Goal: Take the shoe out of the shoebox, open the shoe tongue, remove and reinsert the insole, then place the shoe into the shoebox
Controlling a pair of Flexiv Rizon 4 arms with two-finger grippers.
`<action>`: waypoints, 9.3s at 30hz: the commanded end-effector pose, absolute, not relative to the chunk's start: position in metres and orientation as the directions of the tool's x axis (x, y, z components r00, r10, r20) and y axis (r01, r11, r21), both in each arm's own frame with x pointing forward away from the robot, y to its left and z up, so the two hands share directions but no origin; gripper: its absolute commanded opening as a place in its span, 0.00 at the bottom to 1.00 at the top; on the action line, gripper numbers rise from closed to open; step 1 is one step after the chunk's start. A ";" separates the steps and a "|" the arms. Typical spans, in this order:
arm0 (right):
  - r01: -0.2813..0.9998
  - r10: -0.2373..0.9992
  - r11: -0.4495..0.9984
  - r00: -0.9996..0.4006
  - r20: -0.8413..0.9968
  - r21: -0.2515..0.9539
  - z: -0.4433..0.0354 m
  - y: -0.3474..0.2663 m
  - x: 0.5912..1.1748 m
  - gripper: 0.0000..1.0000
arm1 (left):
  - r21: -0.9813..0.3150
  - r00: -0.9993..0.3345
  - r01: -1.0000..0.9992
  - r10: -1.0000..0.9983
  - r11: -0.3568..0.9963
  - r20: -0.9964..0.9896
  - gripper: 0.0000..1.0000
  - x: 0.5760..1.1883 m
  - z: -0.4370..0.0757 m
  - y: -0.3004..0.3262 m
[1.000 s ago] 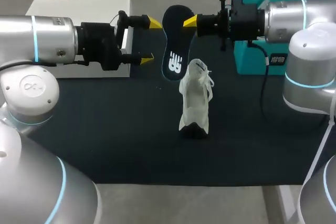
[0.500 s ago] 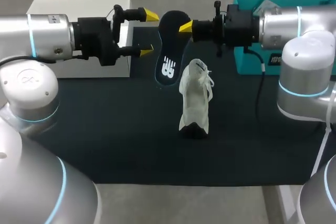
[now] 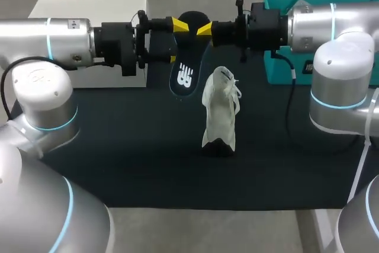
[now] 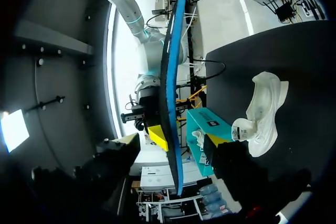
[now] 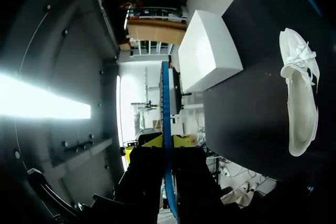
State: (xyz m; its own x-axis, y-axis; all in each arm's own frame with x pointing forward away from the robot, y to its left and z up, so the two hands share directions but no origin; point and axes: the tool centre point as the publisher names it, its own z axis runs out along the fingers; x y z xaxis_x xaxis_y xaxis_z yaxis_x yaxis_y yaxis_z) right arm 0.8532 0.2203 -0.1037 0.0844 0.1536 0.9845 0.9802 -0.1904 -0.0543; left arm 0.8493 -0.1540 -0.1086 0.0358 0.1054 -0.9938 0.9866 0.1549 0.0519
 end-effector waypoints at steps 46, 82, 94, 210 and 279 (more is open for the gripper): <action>0.910 0.323 -0.414 0.113 0.939 0.033 -0.102 0.165 0.853 1.00 | -0.110 -0.111 0.984 -0.006 0.142 -0.994 0.00 0.844 -0.118 -0.167; 0.984 0.532 -0.135 -0.028 0.846 0.117 -0.133 0.018 0.793 1.00 | -0.358 -0.349 0.919 -0.079 0.165 -0.934 0.00 0.782 -0.120 -0.199; 0.994 0.598 -0.029 -0.065 0.799 0.103 -0.142 -0.020 0.797 1.00 | -0.439 -0.431 0.879 -0.084 0.185 -0.898 0.00 0.778 -0.134 -0.200; 0.990 0.642 -0.058 -0.065 0.764 0.132 -0.148 -0.033 0.820 1.00 | -0.734 -0.715 0.675 0.306 0.071 -0.628 0.00 0.799 -0.302 -0.237; 0.990 0.642 -0.058 -0.065 0.764 0.132 -0.148 -0.033 0.820 1.00 | -0.639 -0.694 0.718 0.221 0.275 -0.685 0.64 0.825 -0.308 -0.234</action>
State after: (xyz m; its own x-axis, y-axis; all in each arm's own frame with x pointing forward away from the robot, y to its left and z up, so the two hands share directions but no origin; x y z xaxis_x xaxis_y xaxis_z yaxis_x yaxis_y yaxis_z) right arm 0.8202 -0.0332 -0.1476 -0.0661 0.6409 0.7647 0.9894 -0.0571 0.1333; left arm 0.8313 -0.2429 -0.3160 -0.7011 0.2124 -0.6807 0.7109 0.2835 -0.6436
